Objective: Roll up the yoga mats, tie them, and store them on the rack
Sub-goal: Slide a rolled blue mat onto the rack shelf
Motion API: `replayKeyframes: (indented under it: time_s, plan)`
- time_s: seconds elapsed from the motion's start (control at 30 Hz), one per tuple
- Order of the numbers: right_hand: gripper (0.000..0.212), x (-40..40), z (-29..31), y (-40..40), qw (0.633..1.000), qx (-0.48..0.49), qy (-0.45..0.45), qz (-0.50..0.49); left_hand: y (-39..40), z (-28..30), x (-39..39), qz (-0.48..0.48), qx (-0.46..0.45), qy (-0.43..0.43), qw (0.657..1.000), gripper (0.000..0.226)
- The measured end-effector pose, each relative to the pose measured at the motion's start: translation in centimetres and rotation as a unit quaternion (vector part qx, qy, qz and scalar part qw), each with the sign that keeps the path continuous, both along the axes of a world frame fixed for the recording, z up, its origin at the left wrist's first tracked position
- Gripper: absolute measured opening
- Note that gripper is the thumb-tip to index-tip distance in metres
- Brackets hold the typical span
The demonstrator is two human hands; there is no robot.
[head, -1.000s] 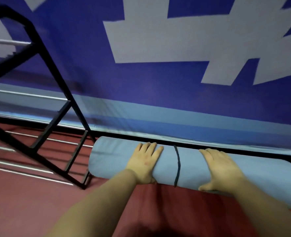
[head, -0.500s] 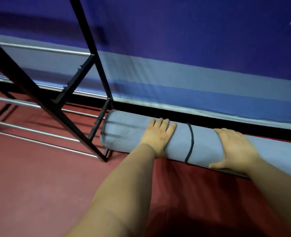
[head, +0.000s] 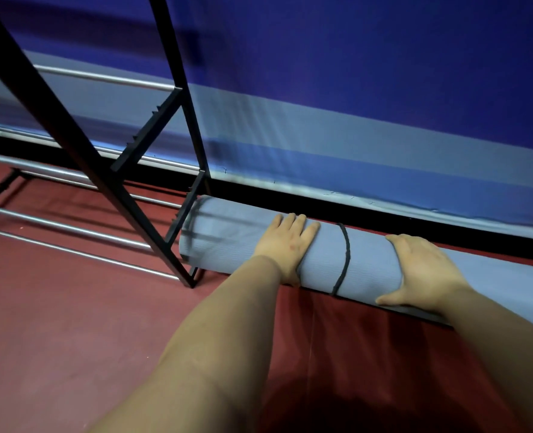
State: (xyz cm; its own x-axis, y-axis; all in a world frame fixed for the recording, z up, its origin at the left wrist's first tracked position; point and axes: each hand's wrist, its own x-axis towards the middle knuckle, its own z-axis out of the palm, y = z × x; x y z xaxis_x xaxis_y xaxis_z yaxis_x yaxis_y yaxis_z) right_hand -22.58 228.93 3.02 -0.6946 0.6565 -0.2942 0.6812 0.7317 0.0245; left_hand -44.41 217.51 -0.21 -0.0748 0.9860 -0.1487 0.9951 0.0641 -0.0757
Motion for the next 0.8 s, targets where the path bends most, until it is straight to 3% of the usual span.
replayKeyframes:
  time_s: [0.57, 0.8]
  plan:
    - [0.12, -6.3, -1.7, -3.0, 0.996, 0.051, 0.054, 0.054, -4.3, 1.1, -5.5, 0.101, -0.048, 0.017, 0.994, 0.114]
    - [0.109, -8.4, -0.7, -5.5, 0.997, 0.059, 0.017, 0.04, -7.1, 3.7, -4.1, 0.132, -0.085, 0.031, 0.987, 0.08]
